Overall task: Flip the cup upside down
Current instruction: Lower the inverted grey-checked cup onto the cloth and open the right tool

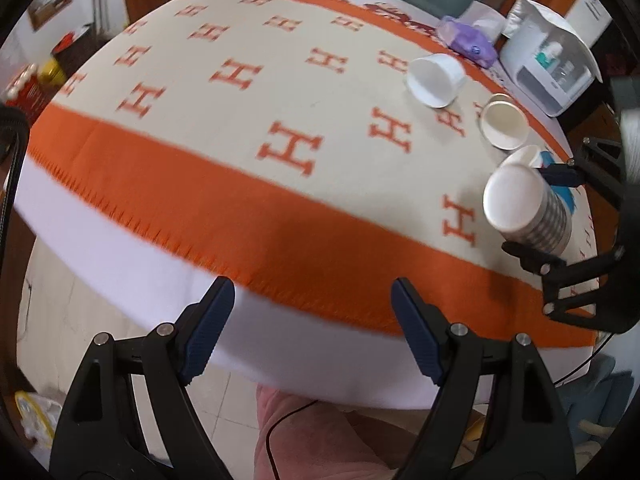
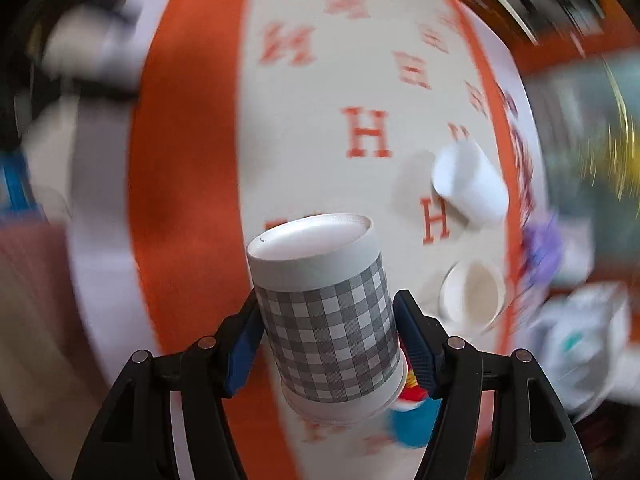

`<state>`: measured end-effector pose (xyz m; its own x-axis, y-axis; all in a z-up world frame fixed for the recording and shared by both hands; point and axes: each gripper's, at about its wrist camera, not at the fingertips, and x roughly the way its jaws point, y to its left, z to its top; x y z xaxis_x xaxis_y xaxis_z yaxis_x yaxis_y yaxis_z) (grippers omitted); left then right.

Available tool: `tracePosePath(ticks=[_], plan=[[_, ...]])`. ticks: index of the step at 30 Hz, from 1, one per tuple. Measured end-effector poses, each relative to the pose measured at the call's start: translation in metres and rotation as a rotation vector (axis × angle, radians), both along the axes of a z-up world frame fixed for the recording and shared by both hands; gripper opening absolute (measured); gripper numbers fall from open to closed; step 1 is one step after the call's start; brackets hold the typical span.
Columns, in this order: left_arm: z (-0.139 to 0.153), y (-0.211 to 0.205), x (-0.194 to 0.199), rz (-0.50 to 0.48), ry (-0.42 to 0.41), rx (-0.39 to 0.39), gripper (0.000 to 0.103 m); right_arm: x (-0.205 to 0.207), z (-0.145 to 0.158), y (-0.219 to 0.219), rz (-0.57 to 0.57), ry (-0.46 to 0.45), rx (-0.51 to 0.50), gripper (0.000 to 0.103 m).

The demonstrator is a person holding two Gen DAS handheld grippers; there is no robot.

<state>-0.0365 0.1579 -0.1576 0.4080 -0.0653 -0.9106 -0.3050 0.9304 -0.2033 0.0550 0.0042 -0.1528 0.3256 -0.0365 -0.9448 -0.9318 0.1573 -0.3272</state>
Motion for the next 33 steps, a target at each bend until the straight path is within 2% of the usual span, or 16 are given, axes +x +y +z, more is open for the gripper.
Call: tracePosePath(ticks=[4, 7, 10, 14, 17, 22, 30, 33], plan=[[0.012, -0.012, 0.021, -0.035, -0.025, 0.015, 0.079, 0.047, 0.032, -0.030, -0.322, 0.152, 0.309, 0.065], [0.019, -0.019, 0.038, -0.044, -0.040, 0.022, 0.079, 0.066, 0.035, -0.062, -0.541, 0.234, 0.536, 0.065], [0.023, -0.027, 0.056, -0.051, -0.060, 0.036, 0.079, 0.064, 0.028, -0.087, -0.676, 0.246, 0.705, 0.065], [0.023, -0.037, 0.076, -0.050, -0.085, 0.080, 0.079, 0.053, 0.011, -0.103, -0.764, 0.214, 0.841, 0.065], [0.021, -0.043, 0.087, -0.036, -0.098, 0.095, 0.079, 0.048, -0.003, -0.108, -0.794, 0.171, 0.906, 0.065], [0.016, -0.050, 0.093, -0.028, -0.109, 0.096, 0.079, 0.045, -0.024, -0.119, -0.851, 0.159, 0.990, 0.065], [0.008, -0.060, 0.090, -0.043, -0.100, 0.105, 0.079, 0.021, -0.029, -0.116, -0.780, 0.102, 0.928, 0.065], [0.007, -0.063, 0.088, -0.058, -0.097, 0.114, 0.079, 0.012, -0.029, -0.115, -0.761, 0.078, 0.905, 0.068]])
